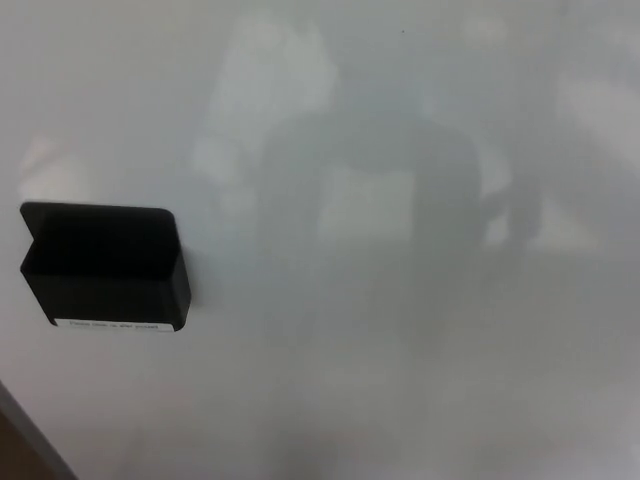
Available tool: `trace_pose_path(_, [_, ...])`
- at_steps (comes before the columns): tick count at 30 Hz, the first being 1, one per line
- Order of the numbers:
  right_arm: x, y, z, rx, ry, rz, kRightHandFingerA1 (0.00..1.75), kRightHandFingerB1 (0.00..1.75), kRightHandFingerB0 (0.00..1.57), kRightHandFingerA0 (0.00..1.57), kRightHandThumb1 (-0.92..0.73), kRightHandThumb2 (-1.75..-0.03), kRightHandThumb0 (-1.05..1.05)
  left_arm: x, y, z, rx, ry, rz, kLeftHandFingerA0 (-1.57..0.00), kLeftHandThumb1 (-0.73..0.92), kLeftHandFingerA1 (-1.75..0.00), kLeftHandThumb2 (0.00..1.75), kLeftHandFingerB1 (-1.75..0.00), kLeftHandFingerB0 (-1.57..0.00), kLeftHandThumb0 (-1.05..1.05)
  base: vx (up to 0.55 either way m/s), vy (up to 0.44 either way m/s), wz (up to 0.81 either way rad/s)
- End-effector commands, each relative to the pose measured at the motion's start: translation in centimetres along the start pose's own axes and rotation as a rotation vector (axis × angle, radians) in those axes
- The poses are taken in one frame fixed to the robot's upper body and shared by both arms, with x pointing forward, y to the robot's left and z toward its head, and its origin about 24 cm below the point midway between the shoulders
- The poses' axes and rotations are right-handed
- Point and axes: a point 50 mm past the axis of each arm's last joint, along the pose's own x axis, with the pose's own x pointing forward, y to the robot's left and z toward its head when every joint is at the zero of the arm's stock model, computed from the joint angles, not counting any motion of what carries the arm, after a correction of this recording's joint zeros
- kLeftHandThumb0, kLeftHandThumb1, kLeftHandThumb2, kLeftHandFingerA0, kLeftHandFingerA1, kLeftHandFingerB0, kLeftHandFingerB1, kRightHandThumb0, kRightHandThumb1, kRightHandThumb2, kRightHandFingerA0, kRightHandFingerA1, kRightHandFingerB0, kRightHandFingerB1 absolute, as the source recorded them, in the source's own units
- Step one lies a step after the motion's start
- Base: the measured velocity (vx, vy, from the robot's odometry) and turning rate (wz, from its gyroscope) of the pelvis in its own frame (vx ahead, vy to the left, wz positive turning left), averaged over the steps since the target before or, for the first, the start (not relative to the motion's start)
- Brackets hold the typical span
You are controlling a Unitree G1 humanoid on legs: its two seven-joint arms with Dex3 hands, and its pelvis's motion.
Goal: A magnetic marker holder is on the left hand side of the white board, the robot put the index and middle finger into the opening of the container and pull off the magnetic holder and hand it to a human on the left hand side.
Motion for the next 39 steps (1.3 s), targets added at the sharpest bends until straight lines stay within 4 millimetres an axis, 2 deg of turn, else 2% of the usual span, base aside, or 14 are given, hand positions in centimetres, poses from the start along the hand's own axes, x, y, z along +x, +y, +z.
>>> trace_pose_path(1, [-1.0, -0.5, 3.0, 0.094, -0.393, -0.118, 0.57, 0.48, 0.33, 0.52, -0.66, -0.96, -0.6, -4.2, 1.0, 11.5, 0.376, -0.715, -0.137, -0.41, 0.47, -0.33, 0.54, -0.33, -0.38, -0.5, 0.0, 0.0, 0.0])
trace_pose_path(2, [-1.0, -0.5, 3.0, 0.096, -0.393, -0.117, 0.57, 0.48, 0.33, 0.52, -0.66, -0.96, -0.6, -4.7, 0.9, 12.2, 0.415, -0.751, -0.139, -0.41, 0.47, -0.33, 0.54, -0.33, -0.38, -0.5, 0.0, 0.0, 0.0])
trace_pose_path(4, [-1.0, -0.5, 3.0, 0.092, -0.394, -0.119, 0.57, 0.48, 0.34, 0.52, -0.65, -0.96, -0.6, -7.7, 0.9, 16.8, 0.647, -0.938, -0.082, -0.35, 0.39, -0.48, 0.76, -0.41, -0.24, -0.58, 0.0, 0.0, 0.0])
trace_pose_path(5, [-1.0, -0.5, 3.0, 0.092, -0.394, -0.12, 0.57, 0.48, 0.34, 0.52, -0.65, -0.96, -0.6, -8.6, 0.9, 18.0, 0.688, -0.985, -0.074, -0.35, 0.39, -0.48, 0.76, -0.41, -0.24, -0.58, 0.0, 0.0, 0.0])
trace_pose_path(6, [-1.0, -0.6, 2.9, 0.087, -0.394, -0.121, 0.57, 0.48, 0.34, 0.52, -0.65, -0.96, -0.61, -9.7, 1.0, 19.8, 0.737, -1.051, -0.065, -0.37, 0.45, -0.4, 0.55, -0.33, -0.37, -0.56, 0.0, 0.0, 0.0])
trace_pose_path(10, [-1.0, -0.8, 2.9, 0.086, -0.4, -0.129, 0.57, 0.48, 0.35, 0.52, -0.65, -0.96, -0.6, -13.6, 1.0, 25.2, 0.914, -1.221, -0.003, -0.32, 0.48, -0.61, 0.55, -0.44, -0.36, -0.6, 0.0, 0.0, 0.0])
trace_pose_path(15, [-1.1, -1.0, 2.7, 0.082, -0.398, -0.136, 0.57, 0.49, 0.37, 0.53, -0.64, -0.95, -0.6, -17.1, 0.2, 30.3, 1.05, -1.349, 0.066, -0.37, 0.47, -0.59, 0.55, -0.46, -0.39, -0.65, 0.0, 0.0, 0.0])
trace_pose_path(19, [-1.3, -0.8, 2.4, 0.084, -0.397, -0.137, 0.58, 0.49, 0.38, 0.54, -0.64, -0.95, -0.59, -18.3, -0.5, 32.1, 1.15, -1.354, 0.081, -0.34, 0.48, -0.49, 0.56, -0.39, -0.4, -0.71, 0.0, 0.0, 0.0])
trace_pose_path(20, [-1.4, -0.8, 2.3, 0.081, -0.396, -0.136, 0.44, 0.35, 0.44, 0.63, -0.79, -0.65, -0.55, -18.5, -0.6, 32.5, 1.185, -1.351, 0.087, -0.37, 0.52, -0.42, 0.57, -0.34, -0.4, -0.79, 0.0, 0.0, 0.0])
trace_pose_path(25, [-1.5, -0.7, 2.1, 0.081, -0.397, -0.135, 0.44, 0.35, 0.46, 0.63, -0.78, -0.64, -0.56, -19.6, -1.1, 33.8, 1.282, -1.302, 0.082, -0.37, 0.46, -0.35, 0.56, -0.33, -0.39, -0.71, 0.0, 0.001, 0.02])
trace_pose_path(26, [-1.5, -0.8, 2.1, 0.083, -0.398, -0.134, 0.44, 0.35, 0.46, 0.62, -0.78, -0.64, -0.56, -19.7, -1.3, 34.1, 1.311, -1.295, 0.078, -0.32, 0.42, -0.42, 0.77, -0.4, -0.33, -0.72, 0.0, 0.0, 0.0])
trace_pose_path(28, [-1.5, -0.8, 2.2, 0.084, -0.401, -0.135, 0.44, 0.35, 0.46, 0.62, -0.78, -0.64, -0.56, -19.8, -1.5, 34.3, 1.342, -1.298, 0.078, -0.32, 0.42, -0.42, 0.77, -0.4, -0.33, -0.72, 0.0, 0.0, 0.0])
trace_pose_path(29, [-1.5, -0.8, 2.2, 0.084, -0.405, -0.135, 0.44, 0.35, 0.47, 0.63, -0.78, -0.64, -0.56, -20.0, -1.8, 34.6, 1.408, -1.261, 0.091, -0.33, 0.51, -0.33, 0.57, -0.32, -0.34, -0.71, 0.0, 0.0, 0.0])
trace_pose_path(39, [-1.3, -1.0, 2.6, 0.08, -0.426, -0.142, 0.44, 0.36, 0.47, 0.64, -0.77, -0.64, -0.55, -20.5, -4.3, 34.4, 1.64, -1.162, 0.066, -0.32, 0.47, -0.32, 0.55, -0.31, -0.33, -0.66, 0.0, 0.0, 0.0])
